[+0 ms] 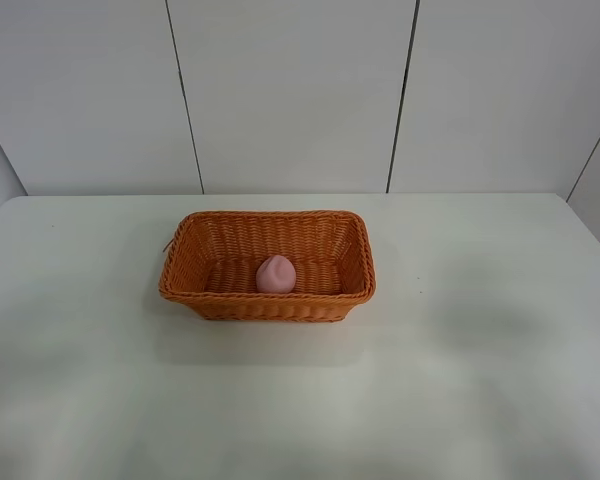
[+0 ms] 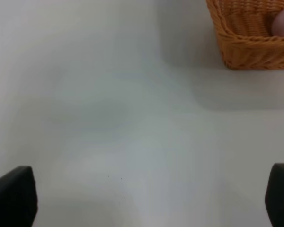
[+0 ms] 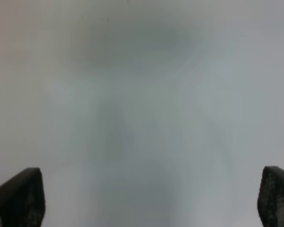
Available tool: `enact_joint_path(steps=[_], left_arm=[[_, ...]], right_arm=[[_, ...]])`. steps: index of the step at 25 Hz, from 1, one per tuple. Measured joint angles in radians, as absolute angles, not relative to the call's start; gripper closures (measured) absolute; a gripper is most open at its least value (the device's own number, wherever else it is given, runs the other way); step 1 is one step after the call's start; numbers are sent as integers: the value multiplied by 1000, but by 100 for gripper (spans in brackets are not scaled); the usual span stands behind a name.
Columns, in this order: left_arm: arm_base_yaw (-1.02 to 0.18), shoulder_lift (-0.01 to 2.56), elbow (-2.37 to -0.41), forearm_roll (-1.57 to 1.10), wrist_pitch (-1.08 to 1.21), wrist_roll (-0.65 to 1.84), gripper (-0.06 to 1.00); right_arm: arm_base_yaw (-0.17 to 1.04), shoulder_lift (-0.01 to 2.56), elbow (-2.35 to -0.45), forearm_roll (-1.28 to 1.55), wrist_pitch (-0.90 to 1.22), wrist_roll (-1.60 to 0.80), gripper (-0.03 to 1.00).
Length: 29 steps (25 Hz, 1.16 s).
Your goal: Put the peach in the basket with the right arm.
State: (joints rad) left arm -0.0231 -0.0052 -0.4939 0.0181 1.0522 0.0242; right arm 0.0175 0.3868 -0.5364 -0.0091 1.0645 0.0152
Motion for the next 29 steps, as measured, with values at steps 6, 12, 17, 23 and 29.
enact_joint_path(steps=[6,12,17,23,29], left_arm=[[-23,-5,-494,18,1052,24,-4],[-23,-5,-494,18,1052,24,-4],[-23,-5,-494,18,1052,24,-4],[-23,-5,-494,18,1052,24,-4],[-23,-5,-494,18,1052,24,-4]], right_arm=[[18,131,-492,-9,1038,13,27],[18,1,-492,-9,1031,12,27],[18,-3,-492,-9,1030,12,27],[18,-3,-492,-9,1030,12,27],[18,-3,-492,-9,1030,12,27]])
